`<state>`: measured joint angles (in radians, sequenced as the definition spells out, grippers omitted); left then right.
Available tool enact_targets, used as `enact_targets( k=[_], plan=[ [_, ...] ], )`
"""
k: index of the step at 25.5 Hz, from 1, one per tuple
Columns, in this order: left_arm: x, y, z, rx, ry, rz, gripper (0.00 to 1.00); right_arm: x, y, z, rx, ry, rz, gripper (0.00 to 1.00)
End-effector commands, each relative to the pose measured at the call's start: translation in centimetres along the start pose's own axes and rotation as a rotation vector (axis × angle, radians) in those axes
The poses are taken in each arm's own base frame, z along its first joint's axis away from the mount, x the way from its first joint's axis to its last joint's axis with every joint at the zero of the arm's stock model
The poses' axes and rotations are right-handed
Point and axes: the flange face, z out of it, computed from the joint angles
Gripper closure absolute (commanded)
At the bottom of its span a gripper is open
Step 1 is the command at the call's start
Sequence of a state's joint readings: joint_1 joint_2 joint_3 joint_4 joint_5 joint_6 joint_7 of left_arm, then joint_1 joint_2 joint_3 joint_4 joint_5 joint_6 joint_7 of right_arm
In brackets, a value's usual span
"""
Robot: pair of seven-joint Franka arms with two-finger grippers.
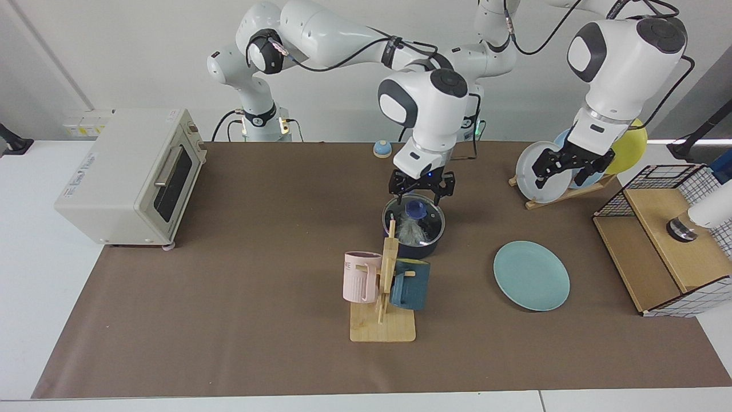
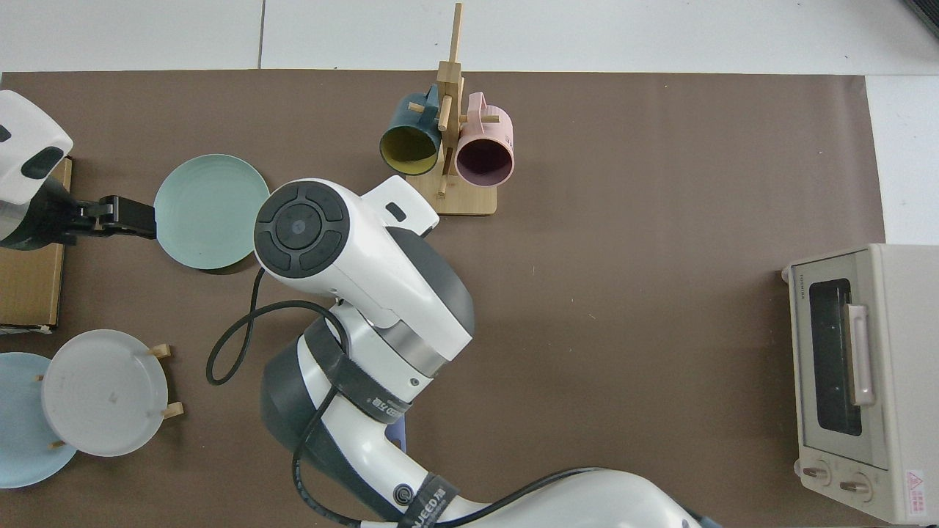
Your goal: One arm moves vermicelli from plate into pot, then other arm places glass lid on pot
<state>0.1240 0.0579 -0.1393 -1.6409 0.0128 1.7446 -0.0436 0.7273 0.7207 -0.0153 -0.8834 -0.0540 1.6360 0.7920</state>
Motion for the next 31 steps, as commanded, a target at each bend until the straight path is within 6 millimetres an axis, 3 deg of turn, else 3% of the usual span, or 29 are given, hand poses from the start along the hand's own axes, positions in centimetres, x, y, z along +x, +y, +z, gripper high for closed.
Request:
enact_targets(
  k=[1,6,9,13,15,23,31],
  plan=[
    [-0.6,0.2,-0.3,-0.010,-0.005,0.016,0.00,0.3,5.5,-3.7,-0.011,-0.012,0.024,0.00],
    [-1.4,-0.5,-1.5,0.002,-0.017,0.005,0.00,0.4,12.0,-5.7,-0.033,-0.034,0.013,0.00],
    [-1.4,-0.2,-1.6,-0.001,-0.016,0.004,0.00,-1.0,15.1,-4.8,-0.024,-0.024,-0.002,0.00],
    [-1.6,0.2,-1.8,0.000,-0.011,0.004,0.00,-2.3,18.5,-1.5,0.019,0.030,0.011,0.00],
    [-1.6,0.3,-1.8,0.000,-0.011,0.006,0.00,-1.3,21.2,-0.1,0.024,0.042,0.018,0.00],
    [-1.6,0.2,-1.8,0.000,-0.011,0.003,0.00,5.8,32.6,3.7,0.038,0.089,0.069,0.00],
    [-1.6,0.2,-1.8,0.000,-0.011,0.005,0.00,8.8,40.7,4.8,0.013,0.109,0.148,0.00]
  ],
)
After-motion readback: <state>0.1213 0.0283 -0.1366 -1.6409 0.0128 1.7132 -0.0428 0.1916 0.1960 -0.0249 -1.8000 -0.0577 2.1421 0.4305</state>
